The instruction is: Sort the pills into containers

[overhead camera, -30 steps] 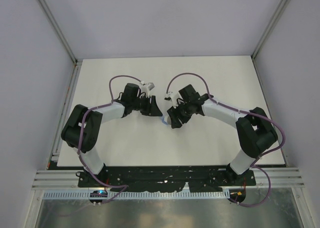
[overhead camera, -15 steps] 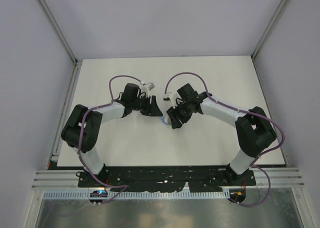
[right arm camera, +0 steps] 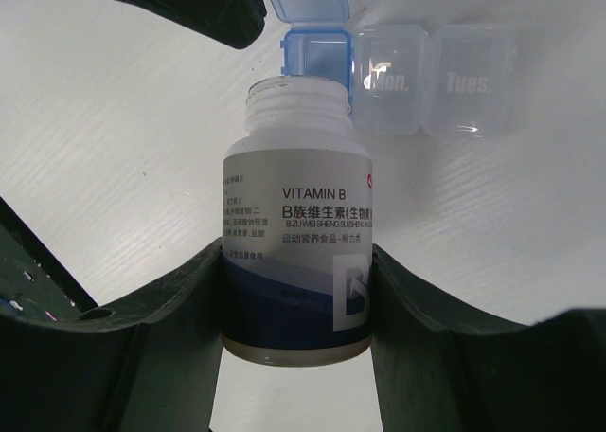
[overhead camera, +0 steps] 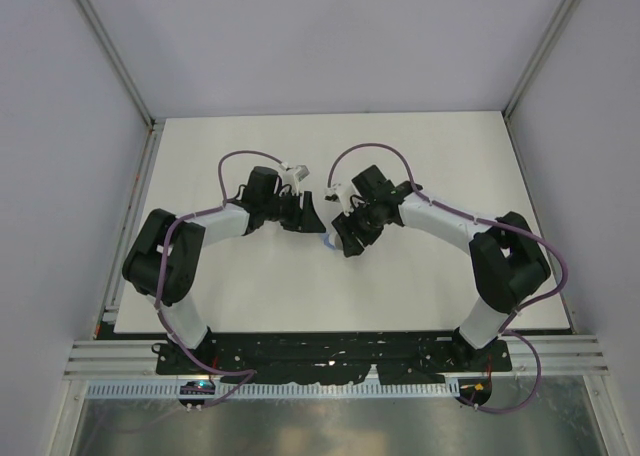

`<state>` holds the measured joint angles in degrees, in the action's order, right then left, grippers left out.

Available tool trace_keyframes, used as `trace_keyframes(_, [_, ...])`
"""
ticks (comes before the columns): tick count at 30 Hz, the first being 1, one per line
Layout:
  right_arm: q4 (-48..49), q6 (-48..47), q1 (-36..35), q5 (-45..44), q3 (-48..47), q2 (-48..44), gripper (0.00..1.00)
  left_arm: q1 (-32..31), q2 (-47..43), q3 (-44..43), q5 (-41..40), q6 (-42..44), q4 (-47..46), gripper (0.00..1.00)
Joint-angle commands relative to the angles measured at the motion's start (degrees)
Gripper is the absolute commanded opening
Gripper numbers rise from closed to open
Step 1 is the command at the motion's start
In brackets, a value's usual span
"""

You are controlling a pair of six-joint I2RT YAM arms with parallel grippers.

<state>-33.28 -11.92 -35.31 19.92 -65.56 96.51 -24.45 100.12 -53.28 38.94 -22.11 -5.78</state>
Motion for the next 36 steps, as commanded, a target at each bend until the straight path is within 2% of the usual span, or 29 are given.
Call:
trace_keyframes(1, [-1.2,-0.9,-0.4,-0.5,-3.2,0.3,0.06,0.3,-2.8,0.1,-0.4,0.3,-1.8,0.53])
trace_keyframes(36, [-7.3,-2.7,-1.0,-3.1,-9.0,3.7,0.06,0.3,-2.8,0.3,-0.1,-0.1,-2.1,0.53])
